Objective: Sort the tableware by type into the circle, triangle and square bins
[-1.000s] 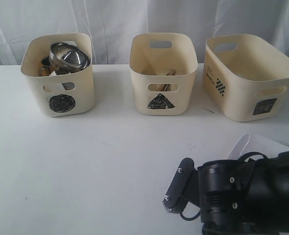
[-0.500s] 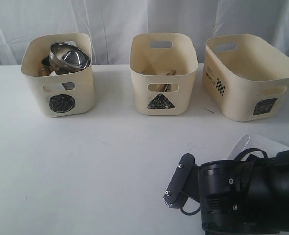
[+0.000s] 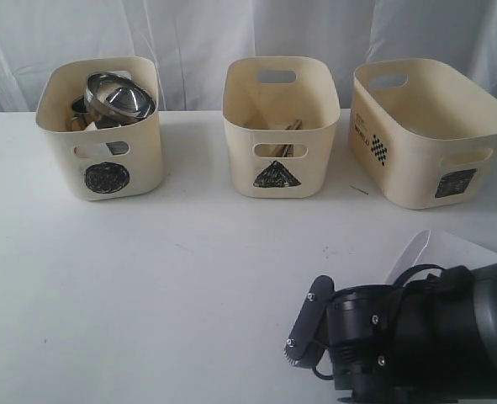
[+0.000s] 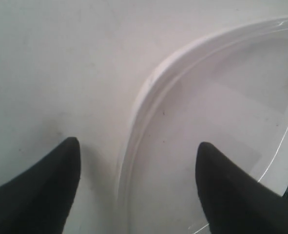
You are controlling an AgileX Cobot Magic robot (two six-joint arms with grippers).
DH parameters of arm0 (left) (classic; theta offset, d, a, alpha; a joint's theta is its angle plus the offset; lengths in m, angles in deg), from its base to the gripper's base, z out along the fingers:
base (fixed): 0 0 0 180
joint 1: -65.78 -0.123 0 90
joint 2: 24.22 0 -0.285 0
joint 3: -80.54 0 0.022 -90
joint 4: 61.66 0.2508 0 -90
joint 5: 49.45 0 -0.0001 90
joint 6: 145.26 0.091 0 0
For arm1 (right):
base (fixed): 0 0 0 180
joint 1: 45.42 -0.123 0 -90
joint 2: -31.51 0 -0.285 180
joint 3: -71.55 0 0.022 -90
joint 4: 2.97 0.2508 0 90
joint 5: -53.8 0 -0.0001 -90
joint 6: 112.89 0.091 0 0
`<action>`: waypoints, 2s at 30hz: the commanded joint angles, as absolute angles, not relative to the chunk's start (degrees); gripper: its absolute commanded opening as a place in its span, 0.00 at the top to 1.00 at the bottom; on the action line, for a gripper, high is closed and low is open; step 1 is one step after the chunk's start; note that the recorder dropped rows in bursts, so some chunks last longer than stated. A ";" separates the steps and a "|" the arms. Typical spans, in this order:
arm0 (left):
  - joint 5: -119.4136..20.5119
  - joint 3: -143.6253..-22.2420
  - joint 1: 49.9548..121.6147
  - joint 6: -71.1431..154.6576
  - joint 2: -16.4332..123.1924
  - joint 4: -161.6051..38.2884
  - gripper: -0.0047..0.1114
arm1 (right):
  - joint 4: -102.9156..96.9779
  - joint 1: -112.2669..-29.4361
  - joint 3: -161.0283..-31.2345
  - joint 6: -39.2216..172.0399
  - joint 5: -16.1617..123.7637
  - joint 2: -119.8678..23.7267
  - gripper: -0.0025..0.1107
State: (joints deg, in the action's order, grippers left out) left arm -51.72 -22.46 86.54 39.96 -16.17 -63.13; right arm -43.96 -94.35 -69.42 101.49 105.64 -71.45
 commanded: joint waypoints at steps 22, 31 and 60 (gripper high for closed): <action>-51.57 -22.24 86.49 40.04 -16.43 -63.32 0.96 | -46.92 -89.86 -69.21 101.86 103.44 -71.77 0.48; -51.57 -22.24 86.49 40.04 -16.43 -63.32 0.96 | -46.66 -89.41 -69.19 101.86 103.69 -74.40 0.48; -51.57 -22.24 86.49 40.04 -16.43 -63.32 0.96 | -48.99 -89.41 -69.42 101.86 102.64 -73.17 0.98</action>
State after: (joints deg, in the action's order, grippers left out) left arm -51.72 -22.46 86.54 39.96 -16.17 -63.13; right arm -48.33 -89.79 -69.51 102.48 103.46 -74.37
